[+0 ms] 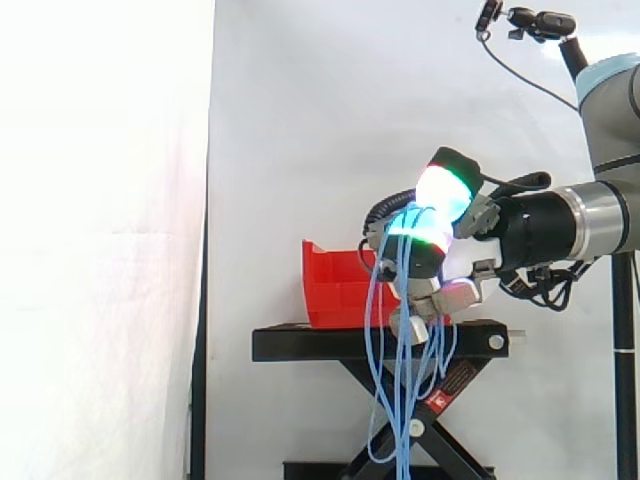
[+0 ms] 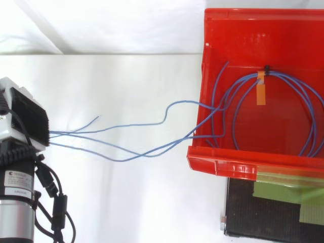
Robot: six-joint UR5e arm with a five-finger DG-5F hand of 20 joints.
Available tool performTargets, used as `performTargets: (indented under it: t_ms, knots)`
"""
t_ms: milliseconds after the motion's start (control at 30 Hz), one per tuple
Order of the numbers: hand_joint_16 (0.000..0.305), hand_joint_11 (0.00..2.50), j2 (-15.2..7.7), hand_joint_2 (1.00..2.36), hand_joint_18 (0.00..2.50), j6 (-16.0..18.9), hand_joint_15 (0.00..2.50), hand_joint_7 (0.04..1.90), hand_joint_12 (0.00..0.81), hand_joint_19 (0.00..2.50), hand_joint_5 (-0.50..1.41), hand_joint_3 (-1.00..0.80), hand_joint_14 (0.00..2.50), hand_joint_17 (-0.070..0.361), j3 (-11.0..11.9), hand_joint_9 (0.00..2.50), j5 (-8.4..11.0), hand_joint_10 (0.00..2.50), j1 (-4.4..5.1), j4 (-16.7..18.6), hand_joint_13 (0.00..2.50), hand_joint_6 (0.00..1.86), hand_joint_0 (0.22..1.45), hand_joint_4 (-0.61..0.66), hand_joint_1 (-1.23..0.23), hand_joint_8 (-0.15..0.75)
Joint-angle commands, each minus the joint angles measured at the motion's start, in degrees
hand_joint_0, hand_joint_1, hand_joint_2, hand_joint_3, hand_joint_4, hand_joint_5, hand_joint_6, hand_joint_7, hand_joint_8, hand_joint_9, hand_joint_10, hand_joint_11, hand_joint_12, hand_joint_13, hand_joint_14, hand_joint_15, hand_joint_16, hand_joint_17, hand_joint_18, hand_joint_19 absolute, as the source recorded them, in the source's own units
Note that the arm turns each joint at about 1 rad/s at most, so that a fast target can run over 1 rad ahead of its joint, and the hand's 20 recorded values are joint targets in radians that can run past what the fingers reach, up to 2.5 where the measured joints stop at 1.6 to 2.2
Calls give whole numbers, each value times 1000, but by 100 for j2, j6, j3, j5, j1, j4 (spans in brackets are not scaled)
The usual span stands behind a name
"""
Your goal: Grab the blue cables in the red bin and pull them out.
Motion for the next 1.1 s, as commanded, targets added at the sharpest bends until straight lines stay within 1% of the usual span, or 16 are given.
performTargets:
  t_ms: [0,33,167,200,233,267,300,333,367,433,467,500,533,667,1067]
  knots:
    - [34,589,-7,1000,865,3,1219,903,300,847,1109,-1000,25,77,4,1152,0,24,0,0,1447,109,904,116,-821,226]
    - [35,587,1,1000,889,3,1275,905,297,870,1110,-1000,23,78,4,1160,0,26,0,0,1473,105,904,115,-822,232]
    - [35,590,1,1000,928,-6,1368,910,290,915,1111,-1000,19,78,-5,1170,0,24,0,0,1515,99,906,114,-822,231]
    - [35,603,1,1000,958,-6,1445,911,294,960,1111,-1000,16,78,4,1174,0,26,0,0,1548,98,906,116,-822,230]
    - [35,634,-7,1000,1034,-6,1630,911,286,1048,1112,-1000,5,79,4,1200,0,25,0,0,1625,97,907,116,-822,230]
    - [35,641,1,1000,1061,-6,1677,911,287,1072,1112,-1000,1,79,4,1206,0,27,0,0,1633,97,907,116,-823,233]
    - [35,648,1,1000,1113,-6,1601,905,280,1180,1114,-1000,291,78,4,1226,0,27,0,0,1587,95,907,118,-823,233]
    - [34,659,1,1000,1135,-6,1549,917,282,1209,1114,-1000,497,77,4,1230,0,28,0,0,1553,85,908,118,-822,231]
    - [35,669,1,1000,1160,-6,1498,919,285,1213,1114,-1000,642,79,4,1232,0,26,0,0,1531,81,907,126,-823,227]
    - [35,686,1,1000,1220,-6,1319,915,286,1305,1115,-1000,1114,79,4,1241,-9,28,0,0,1458,75,908,120,-822,232]
    - [35,688,1,1000,1226,-6,1317,914,283,1326,1115,-1000,1153,79,-5,1243,-9,29,0,0,1451,77,907,119,-822,231]
    - [35,704,-7,1000,1262,-6,1293,923,283,1394,1113,-1000,1245,79,4,1253,-9,29,0,0,1431,70,907,124,-822,233]
    - [35,702,1,1000,1267,-6,1262,924,282,1410,1112,-1000,1325,80,4,1256,-9,30,0,0,1419,63,904,134,-824,229]
    - [35,719,1,1000,1268,-15,1272,925,295,1419,1104,-1000,1347,79,-5,1256,-26,29,0,0,1412,57,893,146,-830,237]
    - [36,716,-7,1000,1244,-76,1222,918,291,1413,1087,-1000,1401,81,-5,1237,-26,31,-9,0,1383,57,855,184,-862,238]
